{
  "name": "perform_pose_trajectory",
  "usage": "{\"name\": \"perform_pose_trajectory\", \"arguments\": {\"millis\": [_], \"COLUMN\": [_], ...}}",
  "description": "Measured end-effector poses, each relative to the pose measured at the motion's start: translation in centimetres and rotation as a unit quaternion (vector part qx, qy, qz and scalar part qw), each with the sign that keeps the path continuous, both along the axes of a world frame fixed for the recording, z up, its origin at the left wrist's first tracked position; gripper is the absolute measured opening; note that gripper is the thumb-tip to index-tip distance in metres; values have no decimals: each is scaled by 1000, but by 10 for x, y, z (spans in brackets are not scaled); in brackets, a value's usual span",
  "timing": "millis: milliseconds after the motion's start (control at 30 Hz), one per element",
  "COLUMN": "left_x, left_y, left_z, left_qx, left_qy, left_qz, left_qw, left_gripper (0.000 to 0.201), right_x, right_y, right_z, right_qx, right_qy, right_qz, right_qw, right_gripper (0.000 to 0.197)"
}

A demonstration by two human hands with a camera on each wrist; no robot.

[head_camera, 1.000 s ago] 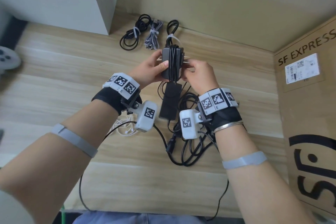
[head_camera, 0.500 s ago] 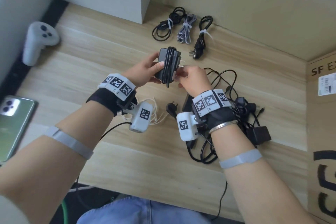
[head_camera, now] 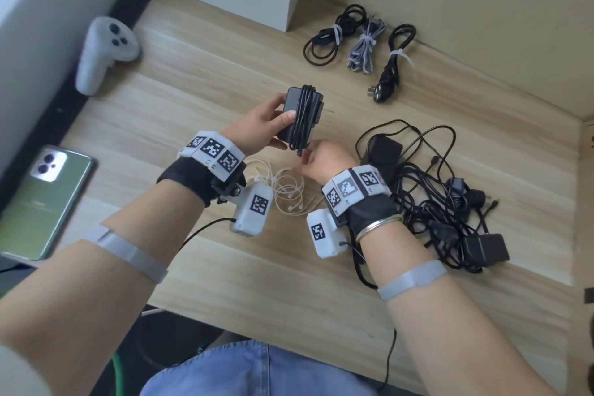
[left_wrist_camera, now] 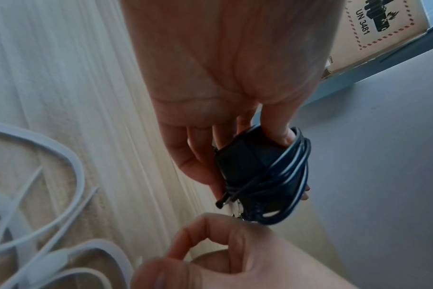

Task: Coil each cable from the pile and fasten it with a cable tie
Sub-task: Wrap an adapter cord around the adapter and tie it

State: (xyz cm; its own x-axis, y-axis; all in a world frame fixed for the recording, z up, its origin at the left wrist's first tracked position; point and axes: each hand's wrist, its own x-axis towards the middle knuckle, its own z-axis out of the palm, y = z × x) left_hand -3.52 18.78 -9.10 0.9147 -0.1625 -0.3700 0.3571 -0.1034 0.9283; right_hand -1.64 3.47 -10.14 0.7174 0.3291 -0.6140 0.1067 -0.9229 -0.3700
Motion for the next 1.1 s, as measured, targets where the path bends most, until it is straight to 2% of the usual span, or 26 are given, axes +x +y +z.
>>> {"name": "perform_pose_trajectory", "arguments": {"millis": [100,267,533,633,767,867,933,1100], "left_x": [1,4,15,21,27,30,30,32], "left_y": [2,0,-7,-14,-27,-39,-45,-54], "left_z": [-1,1,6,7,10,11,9,-2], "left_qx": [-2,-3,-10,-25,-3,-49,-77,-120], "left_qy": [5,13,11,21,28,66,102,148], "left_qz": [-1,-7,-7,11,45,61,62,36], "left_qw": [1000,1000,1000,999,999,995,990,981], "left_gripper": [37,37,37,35,38,31,21,16], "right_x": [0,-2,6,13,22,27,27,26], "right_y": [1,-2,-22,-37,-54,-61,-62,-65], "right_z": [-5,-5,9,12,14,12,11,13], "right_qx": [-20,-8,20,32,28,68,99,145], "right_qy": [19,-3,-11,-52,-127,-153,-145,-120], "right_qz": [15,-7,-72,-129,-181,-209,-223,-239], "right_qw": [1000,1000,997,990,975,963,959,953], "right_gripper": [19,3,17,24,23,22,20,17]}}
